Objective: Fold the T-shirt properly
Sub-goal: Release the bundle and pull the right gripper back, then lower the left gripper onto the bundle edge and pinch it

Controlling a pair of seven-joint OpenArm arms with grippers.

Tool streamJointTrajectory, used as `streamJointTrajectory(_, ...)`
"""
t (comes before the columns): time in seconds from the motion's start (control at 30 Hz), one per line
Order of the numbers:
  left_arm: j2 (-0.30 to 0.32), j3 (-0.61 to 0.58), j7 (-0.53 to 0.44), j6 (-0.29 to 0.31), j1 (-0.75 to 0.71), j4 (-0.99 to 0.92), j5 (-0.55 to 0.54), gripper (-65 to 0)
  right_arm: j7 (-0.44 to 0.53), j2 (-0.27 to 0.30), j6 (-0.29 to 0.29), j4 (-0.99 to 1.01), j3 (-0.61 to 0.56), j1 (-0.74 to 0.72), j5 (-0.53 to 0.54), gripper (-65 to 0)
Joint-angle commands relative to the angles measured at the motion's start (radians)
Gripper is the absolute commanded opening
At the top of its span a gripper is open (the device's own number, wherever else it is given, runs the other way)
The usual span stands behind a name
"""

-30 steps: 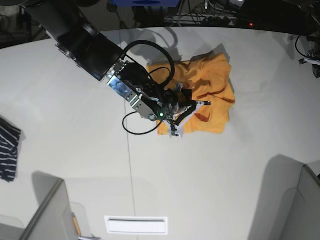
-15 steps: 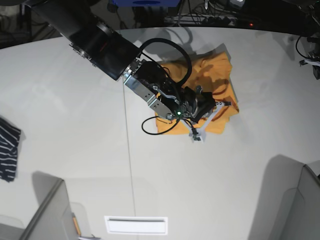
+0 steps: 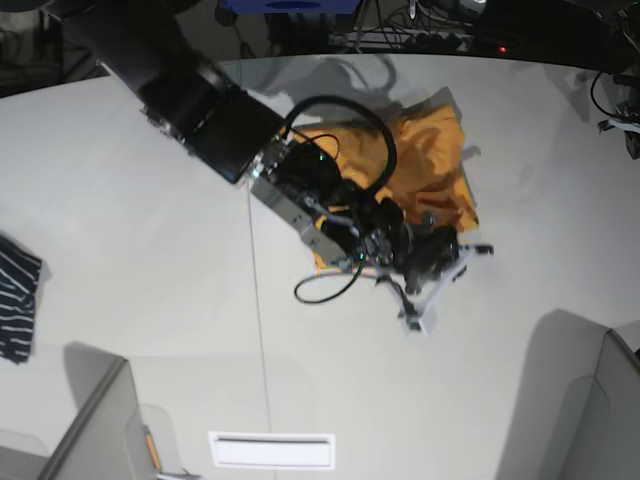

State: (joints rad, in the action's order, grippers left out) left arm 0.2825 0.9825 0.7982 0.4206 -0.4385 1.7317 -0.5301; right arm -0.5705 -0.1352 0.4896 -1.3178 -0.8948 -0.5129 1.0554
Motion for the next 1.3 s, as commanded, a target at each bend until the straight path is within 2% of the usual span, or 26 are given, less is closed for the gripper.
streamJointTrajectory(0.0, 0.016, -0.023, -0.023, 0.007, -0.007, 0.044, -0.018, -65.0, -0.013, -0.01, -0.009, -0.035, 0.01, -0.031, 0.016, -65.0)
streamJointTrajectory(0.07, -0.013, -0.072, -0.023, 0.007, -0.013, 0.106, -0.018, -65.0, -0.058, 0.027, -0.007, -0.073, 0.013, -0.037, 0.015, -65.0)
streamJointTrajectory(0.13, -0.068, -0.092, -0.016, 0.007, -0.013, 0.173, -0.018, -65.0, -0.075, 0.081, -0.004, -0.119, 0.015, -0.036, 0.015, -65.0)
streamJointTrajectory(0.27, -0.145, -0.173, 0.117, 0.007, 0.03, 0.238, -0.018, -65.0, -0.078, 0.207, 0.09, -0.204, 0.015, -0.01, 0.015, -65.0)
streamJointTrajectory(0.4, -0.214, -0.262, 0.162, 0.007, 0.063, 0.242, -0.018, -65.0, -0.076, 0.357, 0.131, -0.306, 0.016, 0.021, 0.015, -65.0)
streamJointTrajectory(0.47, -0.231, -0.311, 0.162, 0.007, 0.066, 0.242, -0.018, -65.0, -0.075, 0.418, 0.14, -0.342, 0.044, 0.052, 0.015, -65.0)
streamJointTrajectory(0.57, -0.233, -0.406, 0.16, 0.007, 0.066, 0.244, -0.018, -65.0, -0.078, 0.474, 0.143, -0.372, 0.144, 0.144, 0.016, -65.0)
streamJointTrajectory(0.63, -0.248, -0.439, 0.158, 0.005, 0.066, 0.244, -0.018, -65.0, -0.078, 0.495, 0.14, -0.389, 0.202, 0.193, 0.016, -65.0)
streamJointTrajectory(0.7, -0.289, -0.422, 0.158, 0.005, 0.066, 0.244, -0.018, -65.0, -0.078, 0.517, 0.139, -0.405, 0.234, 0.228, 0.015, -65.0)
streamJointTrajectory(0.87, -0.351, -0.388, 0.157, 0.005, 0.091, 0.244, -0.035, -64.5, -0.079, 0.536, 0.139, -0.421, 0.236, 0.253, 0.015, -65.0)
streamJointTrajectory(1.03, -0.355, -0.385, 0.157, 0.002, 0.103, 0.236, -0.173, -43.3, -0.079, 0.543, 0.139, -0.421, 0.236, 0.265, 0.015, -65.0)
streamJointTrajectory(1.13, -0.36, -0.385, 0.158, -0.006, 0.143, 0.231, -0.181, -32.3, -0.079, 0.543, 0.139, -0.421, 0.236, 0.271, 0.015, -65.0)
streamJointTrajectory(1.27, -0.385, -0.385, 0.158, -0.113, 0.155, 0.231, -0.187, -27.3, -0.079, 0.543, 0.139, -0.421, 0.236, 0.273, 0.015, -65.0)
